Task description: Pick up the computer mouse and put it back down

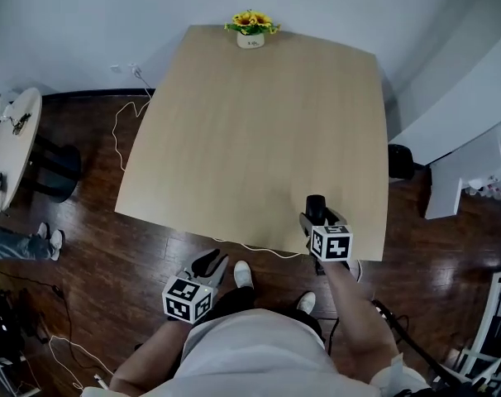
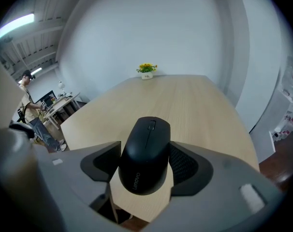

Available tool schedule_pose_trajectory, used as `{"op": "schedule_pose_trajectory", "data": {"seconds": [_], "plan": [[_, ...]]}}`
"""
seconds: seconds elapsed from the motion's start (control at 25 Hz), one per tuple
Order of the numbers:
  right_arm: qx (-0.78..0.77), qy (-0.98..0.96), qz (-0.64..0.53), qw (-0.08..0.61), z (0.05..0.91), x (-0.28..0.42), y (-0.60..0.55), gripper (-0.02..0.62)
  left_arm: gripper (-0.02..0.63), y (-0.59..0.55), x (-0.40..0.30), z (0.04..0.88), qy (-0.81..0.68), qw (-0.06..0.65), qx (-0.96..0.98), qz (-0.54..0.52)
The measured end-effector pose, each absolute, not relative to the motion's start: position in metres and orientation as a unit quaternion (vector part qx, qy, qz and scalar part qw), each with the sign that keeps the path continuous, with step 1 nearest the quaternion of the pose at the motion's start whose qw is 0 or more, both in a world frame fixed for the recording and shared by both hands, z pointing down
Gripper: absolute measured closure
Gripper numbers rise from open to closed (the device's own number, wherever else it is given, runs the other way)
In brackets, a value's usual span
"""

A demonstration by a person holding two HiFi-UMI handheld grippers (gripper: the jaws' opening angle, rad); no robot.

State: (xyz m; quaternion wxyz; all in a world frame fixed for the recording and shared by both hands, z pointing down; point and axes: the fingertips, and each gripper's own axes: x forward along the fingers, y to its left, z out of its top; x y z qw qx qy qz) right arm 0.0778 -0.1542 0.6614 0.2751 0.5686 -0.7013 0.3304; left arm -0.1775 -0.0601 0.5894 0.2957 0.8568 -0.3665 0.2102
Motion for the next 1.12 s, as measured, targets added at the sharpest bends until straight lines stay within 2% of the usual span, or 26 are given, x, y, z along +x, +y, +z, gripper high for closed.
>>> {"op": "schedule_pose_trajectory", "data": {"seconds": [0.48, 0.8, 1.12], "plan": [[0.543, -0.759, 0.264, 0.243, 0.503, 0.144, -0.046, 0.278, 0.534, -0.057, -0.096, 0.559, -0.359, 0.259, 0.876, 0.192], [0.537, -0.776, 0.235, 0.231, 0.458, 0.188, 0.002, 0.278, 0.534, -0.031, -0.051, 0.542, -0.374, 0.251, 0.875, 0.174], [0.529, -0.792, 0.222, 0.209, 0.436, 0.206, 0.025, 0.279, 0.534, -0.008, -0.041, 0.525, -0.396, 0.224, 0.874, 0.172]]}}
